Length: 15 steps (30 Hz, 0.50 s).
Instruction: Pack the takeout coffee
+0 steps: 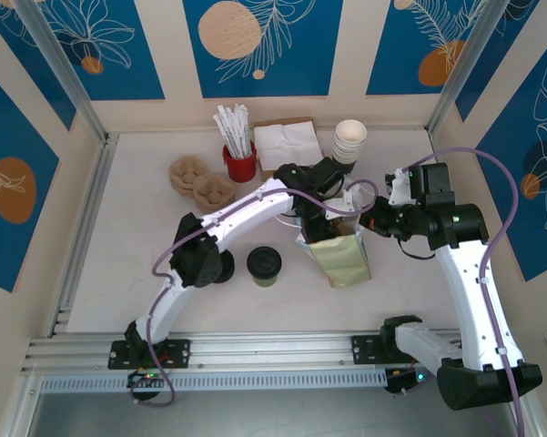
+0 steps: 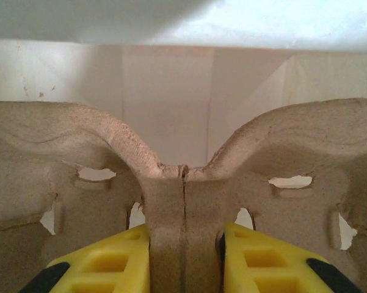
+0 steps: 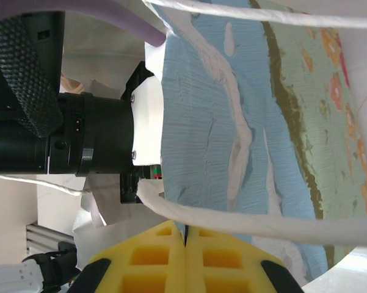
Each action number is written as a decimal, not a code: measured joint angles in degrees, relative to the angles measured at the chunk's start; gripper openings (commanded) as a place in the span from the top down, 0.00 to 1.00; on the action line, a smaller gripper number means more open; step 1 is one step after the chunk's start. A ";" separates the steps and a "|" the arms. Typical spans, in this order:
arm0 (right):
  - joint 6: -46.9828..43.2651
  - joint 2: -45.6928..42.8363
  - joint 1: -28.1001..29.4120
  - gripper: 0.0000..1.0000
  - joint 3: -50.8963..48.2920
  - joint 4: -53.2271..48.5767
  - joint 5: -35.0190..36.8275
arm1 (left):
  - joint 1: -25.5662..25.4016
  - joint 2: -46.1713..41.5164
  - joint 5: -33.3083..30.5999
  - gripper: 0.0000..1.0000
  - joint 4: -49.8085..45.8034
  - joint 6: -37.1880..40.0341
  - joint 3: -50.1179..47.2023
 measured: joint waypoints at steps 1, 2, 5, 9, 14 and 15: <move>0.00 -0.04 0.00 1.00 0.02 0.17 -0.26 | 0.00 -0.26 -0.31 0.73 -0.46 -0.02 0.00; 0.00 -0.13 0.00 1.00 0.02 0.28 -0.48 | 0.00 -0.46 -0.59 0.73 -0.76 -0.02 0.00; -0.02 -0.66 0.00 1.00 0.02 0.46 -1.01 | 0.00 -1.16 -1.05 0.73 -1.79 -0.04 0.02; -0.02 -1.55 0.00 1.00 0.02 0.44 -1.03 | -0.02 -1.62 -1.05 0.72 -2.97 0.00 0.00; -0.02 -2.38 0.02 1.00 0.02 0.15 -1.05 | -0.24 -2.36 -1.68 0.73 -4.63 0.04 0.00; -0.02 -2.49 0.02 1.00 0.02 0.15 -1.09 | -0.26 -2.51 -1.92 0.72 -5.03 0.20 0.00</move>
